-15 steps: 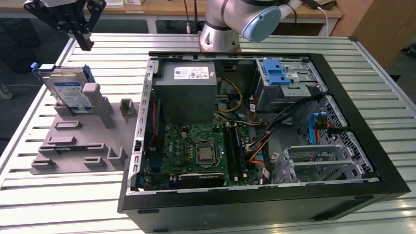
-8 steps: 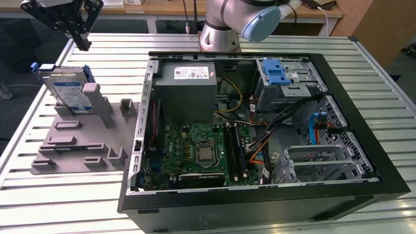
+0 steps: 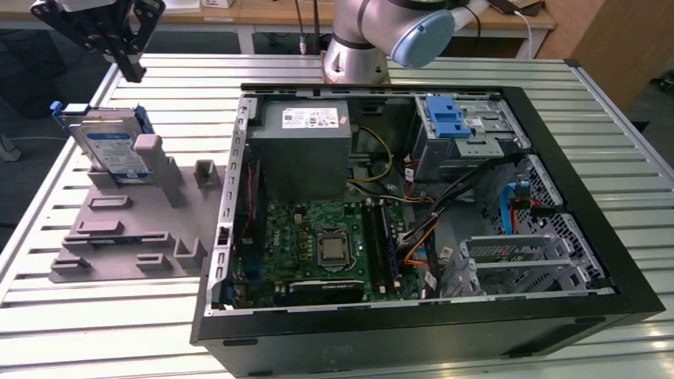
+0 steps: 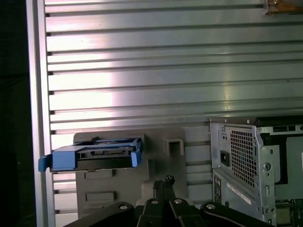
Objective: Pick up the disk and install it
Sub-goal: 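Reach for the disk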
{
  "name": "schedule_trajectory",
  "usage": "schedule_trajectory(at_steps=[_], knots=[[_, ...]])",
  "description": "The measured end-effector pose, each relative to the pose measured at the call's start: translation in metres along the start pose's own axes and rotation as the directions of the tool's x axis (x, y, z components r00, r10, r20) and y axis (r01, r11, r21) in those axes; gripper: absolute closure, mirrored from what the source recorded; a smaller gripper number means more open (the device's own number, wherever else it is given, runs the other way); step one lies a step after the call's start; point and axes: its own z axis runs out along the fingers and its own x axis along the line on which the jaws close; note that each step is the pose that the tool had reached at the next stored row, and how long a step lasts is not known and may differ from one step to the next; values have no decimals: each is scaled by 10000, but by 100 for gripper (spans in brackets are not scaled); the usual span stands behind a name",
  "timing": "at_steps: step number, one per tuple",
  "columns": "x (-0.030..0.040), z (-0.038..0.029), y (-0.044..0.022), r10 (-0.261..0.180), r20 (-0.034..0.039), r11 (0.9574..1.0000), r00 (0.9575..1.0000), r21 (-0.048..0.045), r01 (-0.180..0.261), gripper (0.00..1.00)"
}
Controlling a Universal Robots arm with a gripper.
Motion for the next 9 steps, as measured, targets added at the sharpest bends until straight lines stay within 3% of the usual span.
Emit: schedule_trajectory(at_steps=[9], knots=[[35,2,-3,0,-6,10000,10000,1,0,89]])
